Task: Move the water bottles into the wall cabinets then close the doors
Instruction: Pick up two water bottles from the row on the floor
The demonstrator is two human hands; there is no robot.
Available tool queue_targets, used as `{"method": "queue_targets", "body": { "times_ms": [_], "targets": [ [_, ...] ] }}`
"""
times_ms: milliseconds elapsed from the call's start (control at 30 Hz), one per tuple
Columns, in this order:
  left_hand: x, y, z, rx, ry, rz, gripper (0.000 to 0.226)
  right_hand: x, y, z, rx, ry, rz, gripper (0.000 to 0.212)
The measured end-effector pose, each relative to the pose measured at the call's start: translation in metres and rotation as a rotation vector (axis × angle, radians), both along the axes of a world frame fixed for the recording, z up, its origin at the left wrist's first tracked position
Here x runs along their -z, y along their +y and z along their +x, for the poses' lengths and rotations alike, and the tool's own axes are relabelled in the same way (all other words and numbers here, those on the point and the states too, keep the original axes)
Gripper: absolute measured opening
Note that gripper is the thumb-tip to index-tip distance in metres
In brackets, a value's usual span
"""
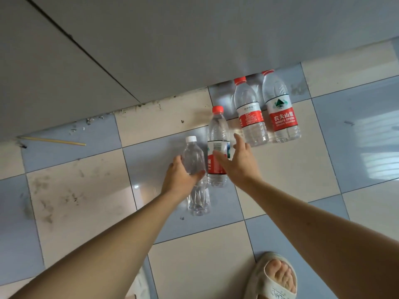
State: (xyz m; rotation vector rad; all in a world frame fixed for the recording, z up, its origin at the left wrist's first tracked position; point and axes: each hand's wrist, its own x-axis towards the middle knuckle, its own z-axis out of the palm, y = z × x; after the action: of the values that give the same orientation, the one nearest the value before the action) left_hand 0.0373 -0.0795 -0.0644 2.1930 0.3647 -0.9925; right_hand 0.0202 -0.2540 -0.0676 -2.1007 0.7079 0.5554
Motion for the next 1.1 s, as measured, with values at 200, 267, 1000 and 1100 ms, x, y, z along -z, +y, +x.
{"method": "queue_targets", "body": {
  "times_ms": [200,267,1000,1100],
  "targets": [
    [0.014,-0.003,0.004,-0.117,-0.010,-0.118,0.083,0.021,0.011,0.026,0.171,0.046,0.097,0.084],
    [0.014,-0.001,0.004,-0.173,0.002,-0.147,0.078,0.021,0.011,0.024,0.228,0.034,0.155,0.065],
    [-0.060,0.002,0.010,-0.050,-0.555,-0.096,0.058,-0.063,-0.014,-0.015,0.165,-0.278,0.090,0.063],
    [-0.057,-0.006,0.009,-0.078,-0.550,-0.119,0.058,-0.055,-0.016,-0.020,0.158,-0.241,0.127,0.069]
  ]
}}
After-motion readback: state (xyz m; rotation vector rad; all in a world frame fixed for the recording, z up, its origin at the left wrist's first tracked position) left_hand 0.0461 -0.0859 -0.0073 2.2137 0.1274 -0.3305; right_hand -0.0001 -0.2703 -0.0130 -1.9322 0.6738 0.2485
